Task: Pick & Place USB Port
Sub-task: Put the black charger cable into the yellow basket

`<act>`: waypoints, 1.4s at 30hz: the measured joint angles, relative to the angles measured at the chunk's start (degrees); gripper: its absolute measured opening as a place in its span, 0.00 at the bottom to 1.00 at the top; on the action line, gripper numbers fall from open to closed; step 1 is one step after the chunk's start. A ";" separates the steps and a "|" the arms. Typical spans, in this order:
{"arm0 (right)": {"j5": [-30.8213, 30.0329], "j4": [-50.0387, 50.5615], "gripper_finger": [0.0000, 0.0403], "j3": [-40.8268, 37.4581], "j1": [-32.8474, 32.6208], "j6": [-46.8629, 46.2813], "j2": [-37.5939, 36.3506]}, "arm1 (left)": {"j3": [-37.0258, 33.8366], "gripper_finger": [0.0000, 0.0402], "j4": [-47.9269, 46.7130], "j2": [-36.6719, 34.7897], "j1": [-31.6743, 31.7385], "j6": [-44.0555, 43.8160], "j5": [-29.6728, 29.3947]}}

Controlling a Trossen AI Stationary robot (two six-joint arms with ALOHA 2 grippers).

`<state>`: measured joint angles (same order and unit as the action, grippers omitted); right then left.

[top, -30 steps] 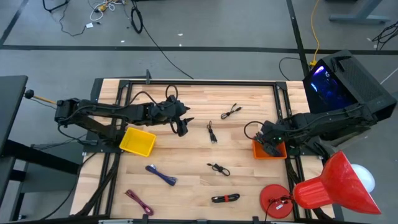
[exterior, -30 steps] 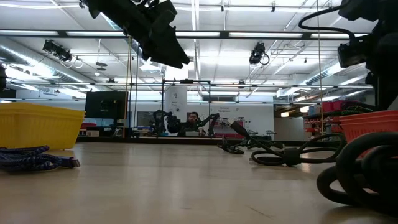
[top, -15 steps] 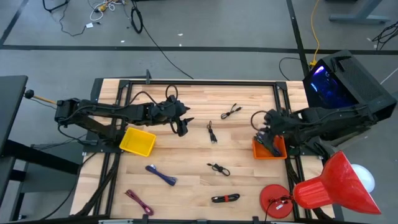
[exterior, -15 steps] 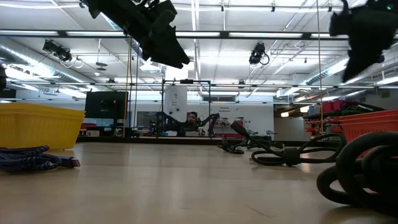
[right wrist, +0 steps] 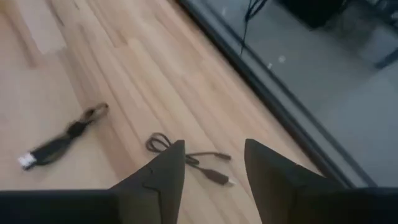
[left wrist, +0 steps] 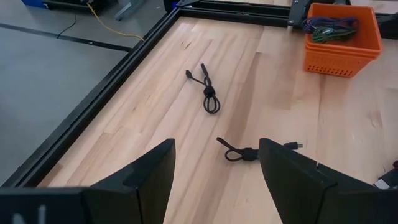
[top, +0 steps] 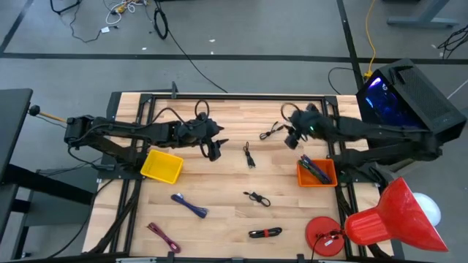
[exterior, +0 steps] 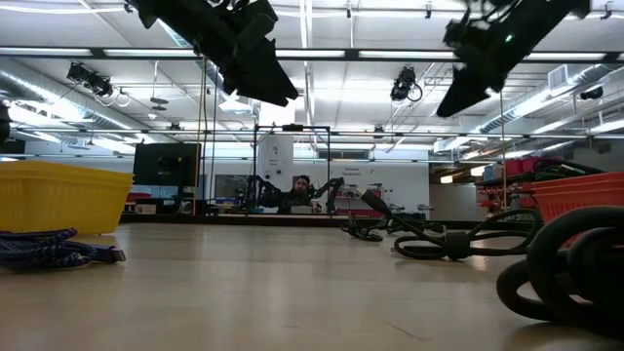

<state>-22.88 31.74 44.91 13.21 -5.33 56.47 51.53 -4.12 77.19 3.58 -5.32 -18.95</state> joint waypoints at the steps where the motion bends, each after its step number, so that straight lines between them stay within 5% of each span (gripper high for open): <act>1: 2.65 -0.83 0.43 0.00 2.34 1.32 1.27 | 0.00 0.59 -0.06 0.00 -0.08 0.00 0.45; 12: 21.08 -10.34 0.52 0.00 14.10 11.28 18.98 | 0.00 0.59 -0.09 0.00 -0.07 1.54 1.20; 20: 23.10 -13.56 0.57 0.87 14.10 13.99 29.53 | 0.00 0.59 -0.21 0.00 -0.07 1.61 1.22; 42: 17.31 -10.81 0.58 2.51 12.57 16.51 37.08 | 0.00 0.59 -0.64 0.00 -0.07 1.69 1.24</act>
<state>-5.56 20.93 47.42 25.78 11.18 93.55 51.53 -4.75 77.19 3.51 -3.63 -17.72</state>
